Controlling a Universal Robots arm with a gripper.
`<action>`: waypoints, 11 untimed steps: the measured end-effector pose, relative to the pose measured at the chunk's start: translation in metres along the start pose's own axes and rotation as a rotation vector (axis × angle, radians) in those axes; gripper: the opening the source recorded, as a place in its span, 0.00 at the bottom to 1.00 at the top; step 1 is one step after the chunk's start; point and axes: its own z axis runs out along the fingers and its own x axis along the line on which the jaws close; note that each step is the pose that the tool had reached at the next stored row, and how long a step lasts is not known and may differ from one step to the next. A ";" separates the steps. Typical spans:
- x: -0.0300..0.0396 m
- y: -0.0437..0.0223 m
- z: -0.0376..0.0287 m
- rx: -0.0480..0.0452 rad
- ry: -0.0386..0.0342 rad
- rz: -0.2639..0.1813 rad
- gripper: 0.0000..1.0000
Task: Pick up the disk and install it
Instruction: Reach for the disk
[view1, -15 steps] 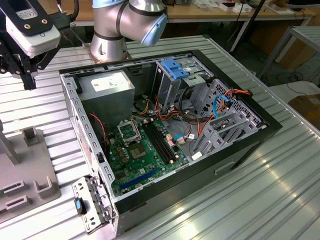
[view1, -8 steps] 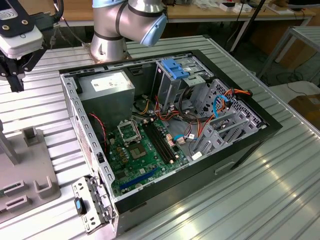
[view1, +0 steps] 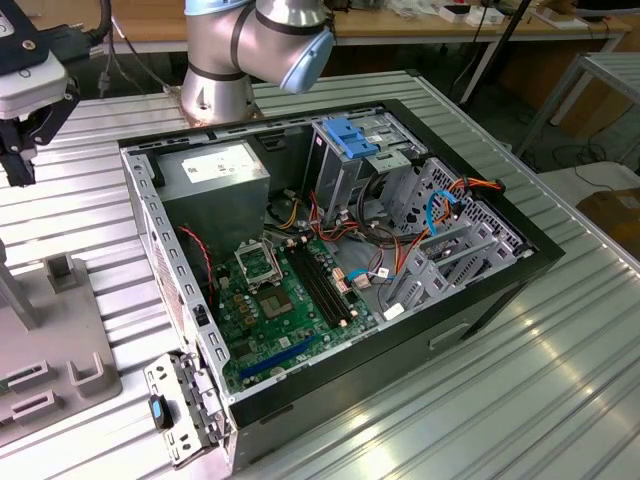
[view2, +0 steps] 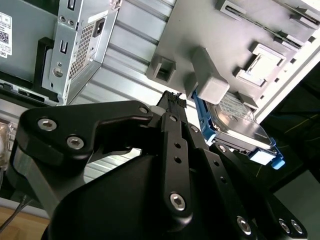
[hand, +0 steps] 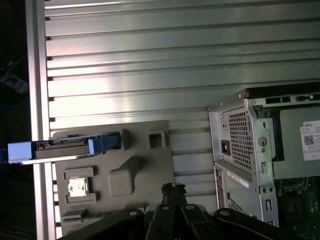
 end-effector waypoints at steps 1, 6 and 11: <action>0.0025 -0.0002 -0.0001 0.0000 0.0001 0.000 0.11; 0.0138 -0.0011 0.0000 0.0000 0.0001 0.000 0.11; 0.0200 -0.0015 0.0000 0.0000 0.0001 0.000 0.11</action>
